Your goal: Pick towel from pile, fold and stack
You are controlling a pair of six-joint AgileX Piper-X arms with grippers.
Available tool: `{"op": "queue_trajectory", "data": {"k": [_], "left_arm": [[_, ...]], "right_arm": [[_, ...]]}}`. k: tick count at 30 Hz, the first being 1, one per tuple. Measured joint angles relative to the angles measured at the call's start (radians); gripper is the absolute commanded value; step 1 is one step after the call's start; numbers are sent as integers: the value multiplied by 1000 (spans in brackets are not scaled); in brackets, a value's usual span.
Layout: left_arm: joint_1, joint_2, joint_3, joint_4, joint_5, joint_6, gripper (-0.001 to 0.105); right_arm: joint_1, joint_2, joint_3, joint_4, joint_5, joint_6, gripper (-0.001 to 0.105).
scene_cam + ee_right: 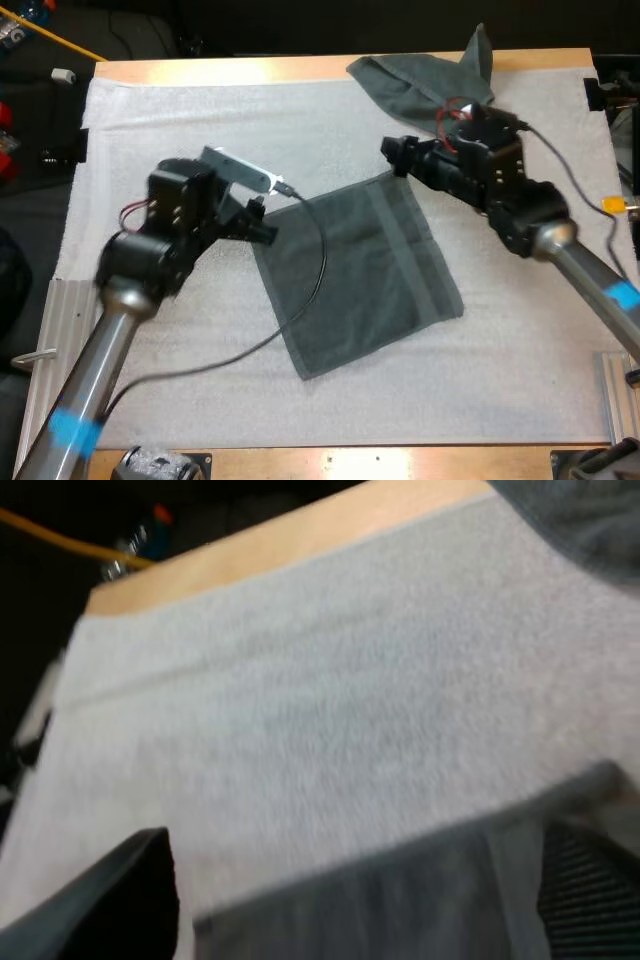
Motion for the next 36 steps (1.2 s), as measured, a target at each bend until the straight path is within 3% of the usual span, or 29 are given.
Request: {"op": "queue_trajectory", "data": {"k": [12, 18, 26, 31, 36], "left_arm": [[0, -350, 0, 248, 208, -168, 64], [0, -458, 0, 405, 224, -179, 64], [0, -547, 0, 567, 314, -190, 64], [0, -548, 3, 578, 331, -191, 64], [0, -548, 36, 578, 341, -191, 64]], "right_arm": [[0, -304, 0, 369, 0, -116, 66], [0, -420, 0, 582, 0, -120, 66], [0, -484, 6, 894, 33, -144, 66], [0, -470, 129, 839, 44, -148, 65], [0, -394, 252, 717, 44, -120, 48]]}}
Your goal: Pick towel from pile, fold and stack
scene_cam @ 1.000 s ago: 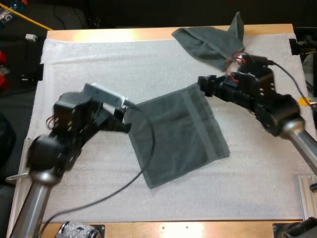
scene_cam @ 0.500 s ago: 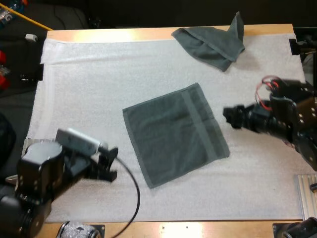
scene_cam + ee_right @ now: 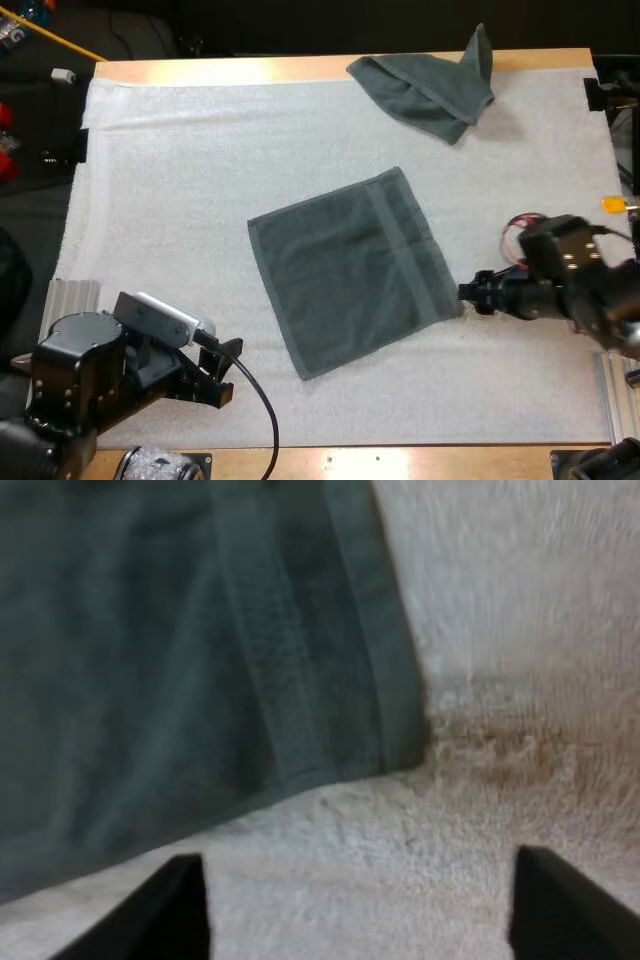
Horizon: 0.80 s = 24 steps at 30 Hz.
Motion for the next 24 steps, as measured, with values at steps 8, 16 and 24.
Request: {"op": "queue_trajectory", "data": {"k": [8, 16, 24], "left_arm": [[0, 0, 39, 2, 31, 0, 64], [0, 0, 39, 2, 32, 0, 64], [0, 0, 39, 2, 50, 0, 64]], "right_arm": [[0, 216, 62, -145, -9, 29, 41], [0, 392, 62, -225, -9, 46, 41], [0, 471, 62, -263, -10, 74, 35]]}}
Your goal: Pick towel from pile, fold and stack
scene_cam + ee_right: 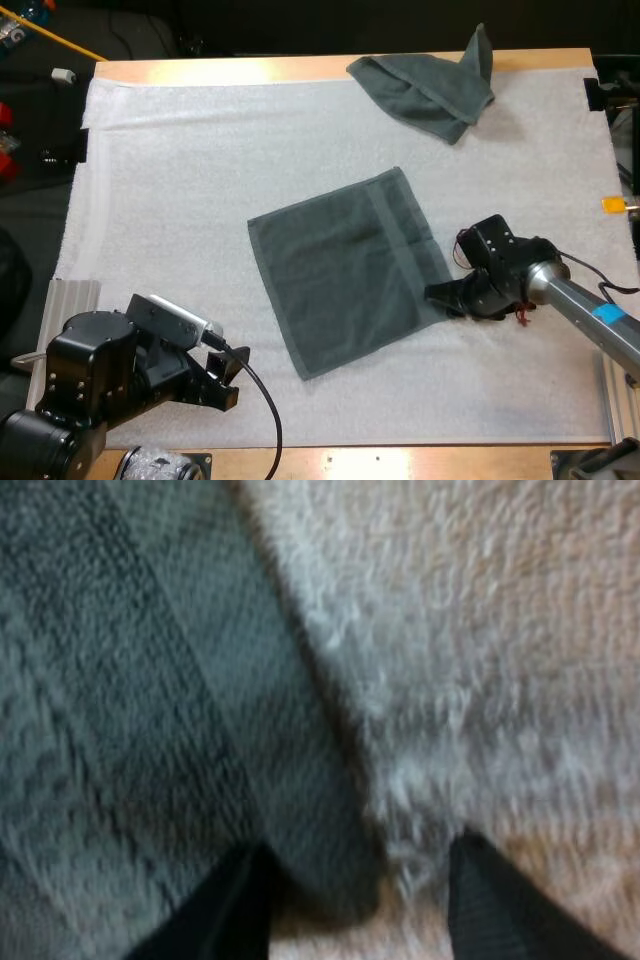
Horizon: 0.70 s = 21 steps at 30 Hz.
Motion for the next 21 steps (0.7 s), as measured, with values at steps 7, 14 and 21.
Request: {"op": "queue_trajectory", "data": {"k": [7, 14, 21], "left_arm": [[0, 0, 0, 0, 8, 0, 64], [-22, 0, 0, -2, 8, 13, 64], [-160, 0, 0, -49, 8, 56, 64]], "right_arm": [[0, 13, 0, -9, -26, 16, 13], [0, -5, 0, -11, -28, 16, 0], [0, -120, 0, -5, -29, 16, 0]]}}
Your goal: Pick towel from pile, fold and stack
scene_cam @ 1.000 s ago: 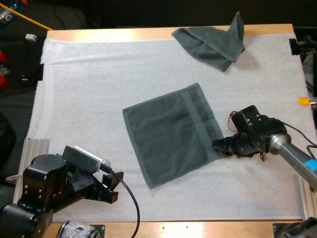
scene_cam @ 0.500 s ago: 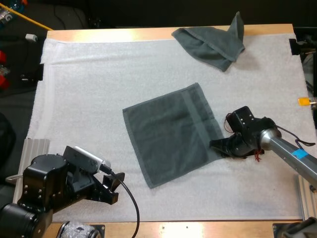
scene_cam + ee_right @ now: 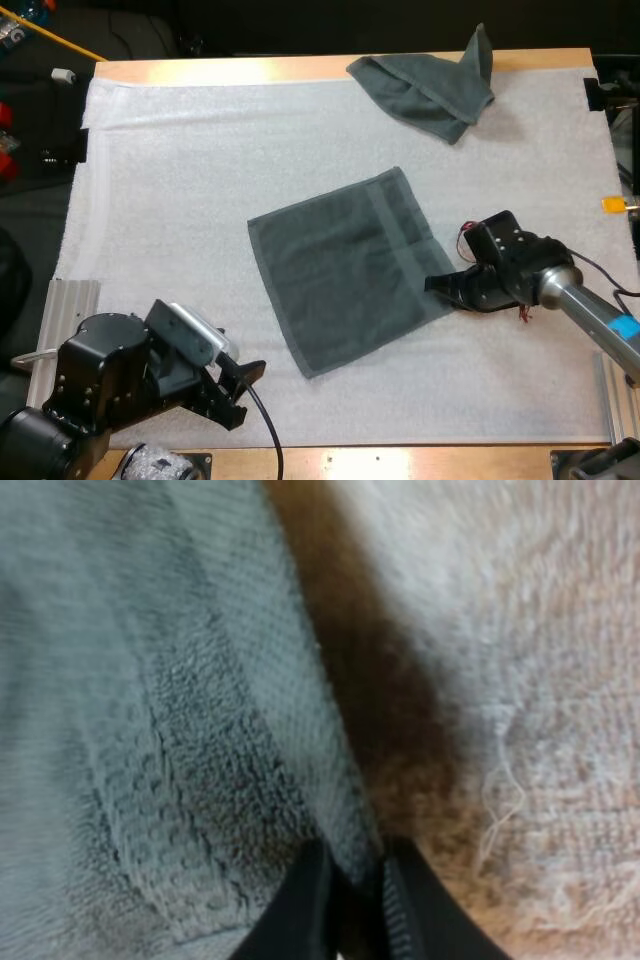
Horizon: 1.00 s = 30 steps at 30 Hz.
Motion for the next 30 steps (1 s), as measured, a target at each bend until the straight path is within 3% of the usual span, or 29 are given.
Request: {"op": "queue_trajectory", "data": {"k": [13, 20, 23, 27, 30], "left_arm": [[-157, 191, 0, -29, -12, 141, 64], [-268, 389, 0, -104, -170, 228, 64], [-305, 492, 0, -132, -202, 243, 59], [-329, 611, 0, -134, -233, 243, 46], [-329, 686, 0, -134, -238, 238, 45]], "right_arm": [[0, -101, 0, 55, -5, 0, 0], [0, -101, 0, 66, -5, 0, 0], [0, -101, 0, 66, -5, 0, 0], [0, -101, 0, 66, -5, 0, 0], [0, -101, 0, 66, -5, 0, 0]]}}
